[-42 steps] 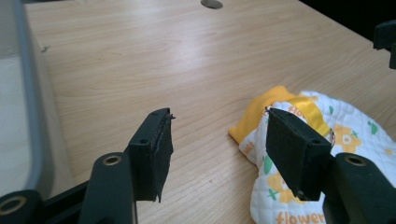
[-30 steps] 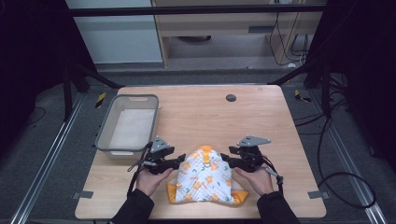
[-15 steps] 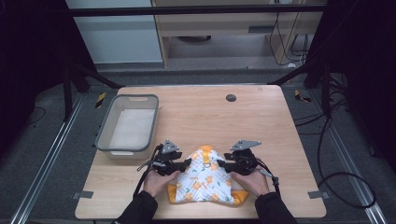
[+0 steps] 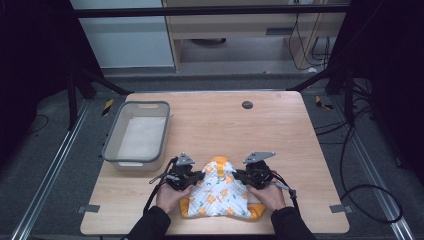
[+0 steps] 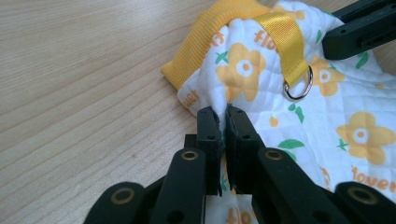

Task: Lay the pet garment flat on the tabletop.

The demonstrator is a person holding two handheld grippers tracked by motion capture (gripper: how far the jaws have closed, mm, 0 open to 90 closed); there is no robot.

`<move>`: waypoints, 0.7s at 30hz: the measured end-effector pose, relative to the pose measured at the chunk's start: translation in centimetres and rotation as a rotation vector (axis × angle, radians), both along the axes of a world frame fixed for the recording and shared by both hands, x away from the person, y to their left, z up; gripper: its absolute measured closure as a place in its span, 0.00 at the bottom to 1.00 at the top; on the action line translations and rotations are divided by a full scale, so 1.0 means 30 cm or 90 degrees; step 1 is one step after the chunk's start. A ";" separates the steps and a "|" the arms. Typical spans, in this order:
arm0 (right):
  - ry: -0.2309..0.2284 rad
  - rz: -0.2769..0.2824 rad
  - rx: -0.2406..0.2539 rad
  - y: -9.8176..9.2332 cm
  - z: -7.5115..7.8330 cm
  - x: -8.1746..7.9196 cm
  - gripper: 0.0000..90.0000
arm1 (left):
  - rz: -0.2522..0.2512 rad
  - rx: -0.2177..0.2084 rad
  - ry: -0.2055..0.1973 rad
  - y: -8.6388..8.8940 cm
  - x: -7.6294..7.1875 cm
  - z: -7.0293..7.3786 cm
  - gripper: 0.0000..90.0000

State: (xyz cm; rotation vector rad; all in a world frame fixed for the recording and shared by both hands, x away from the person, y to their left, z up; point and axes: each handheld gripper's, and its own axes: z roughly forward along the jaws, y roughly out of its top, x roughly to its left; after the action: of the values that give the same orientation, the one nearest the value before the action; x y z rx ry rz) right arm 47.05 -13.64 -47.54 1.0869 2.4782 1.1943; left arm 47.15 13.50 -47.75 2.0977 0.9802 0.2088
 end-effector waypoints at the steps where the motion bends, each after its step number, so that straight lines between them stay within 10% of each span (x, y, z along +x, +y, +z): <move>1: -0.004 0.001 0.004 -0.001 0.003 -0.002 0.93 | 0.000 0.000 0.000 0.000 0.000 0.000 0.96; 21: -0.162 -0.023 0.112 -0.025 0.233 -0.097 0.93 | -0.002 -0.063 -0.161 0.016 -0.084 0.276 0.96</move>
State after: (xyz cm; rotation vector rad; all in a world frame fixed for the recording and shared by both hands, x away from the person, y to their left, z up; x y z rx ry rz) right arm 44.15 -14.39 -40.56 0.9476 2.1882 1.4623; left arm 44.64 13.98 -39.47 1.9270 0.8189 0.4049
